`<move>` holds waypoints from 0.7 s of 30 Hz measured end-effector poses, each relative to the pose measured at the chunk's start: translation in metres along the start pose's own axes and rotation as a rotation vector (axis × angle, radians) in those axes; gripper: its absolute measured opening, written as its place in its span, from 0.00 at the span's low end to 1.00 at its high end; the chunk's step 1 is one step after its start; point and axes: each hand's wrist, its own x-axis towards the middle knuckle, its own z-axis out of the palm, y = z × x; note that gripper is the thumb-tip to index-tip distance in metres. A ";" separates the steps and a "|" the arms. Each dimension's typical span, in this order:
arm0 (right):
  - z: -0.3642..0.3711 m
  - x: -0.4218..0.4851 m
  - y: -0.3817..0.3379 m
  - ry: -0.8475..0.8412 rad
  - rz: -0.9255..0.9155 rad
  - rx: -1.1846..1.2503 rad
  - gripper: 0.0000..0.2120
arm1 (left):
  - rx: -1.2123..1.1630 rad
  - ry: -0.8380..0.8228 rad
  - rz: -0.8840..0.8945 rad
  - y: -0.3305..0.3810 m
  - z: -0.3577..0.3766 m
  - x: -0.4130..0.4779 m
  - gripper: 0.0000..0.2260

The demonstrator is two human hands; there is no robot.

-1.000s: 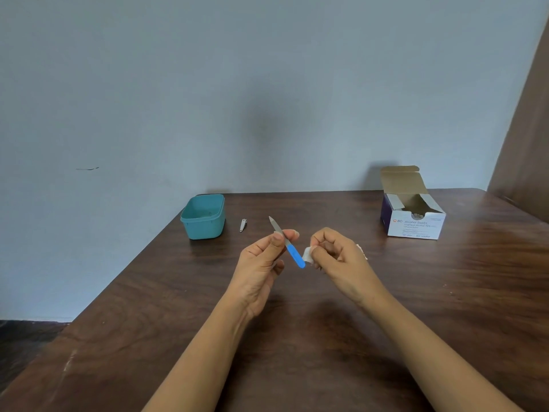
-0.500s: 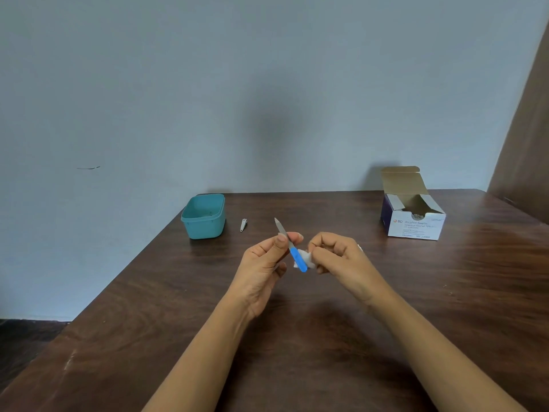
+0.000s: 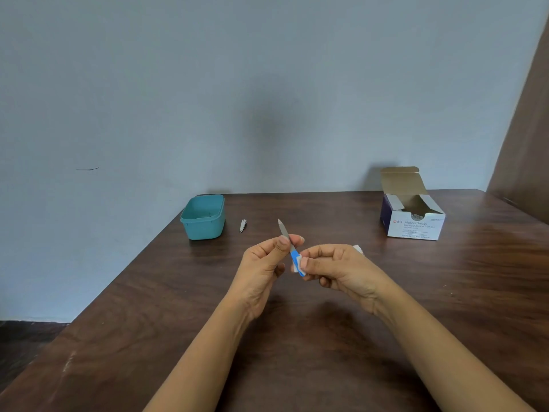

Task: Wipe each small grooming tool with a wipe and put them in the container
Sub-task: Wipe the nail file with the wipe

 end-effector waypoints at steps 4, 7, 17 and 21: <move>0.003 -0.001 0.001 -0.043 0.011 -0.004 0.03 | 0.028 -0.005 0.017 0.000 0.002 -0.002 0.13; 0.003 0.000 0.001 -0.049 0.029 -0.002 0.04 | 0.028 0.002 0.021 0.000 0.003 -0.002 0.11; 0.001 0.002 0.003 -0.061 0.028 -0.029 0.10 | -0.007 0.050 0.013 -0.002 0.004 -0.002 0.10; 0.000 0.003 0.003 -0.079 0.043 0.011 0.09 | -0.003 0.065 0.012 -0.002 0.003 -0.002 0.09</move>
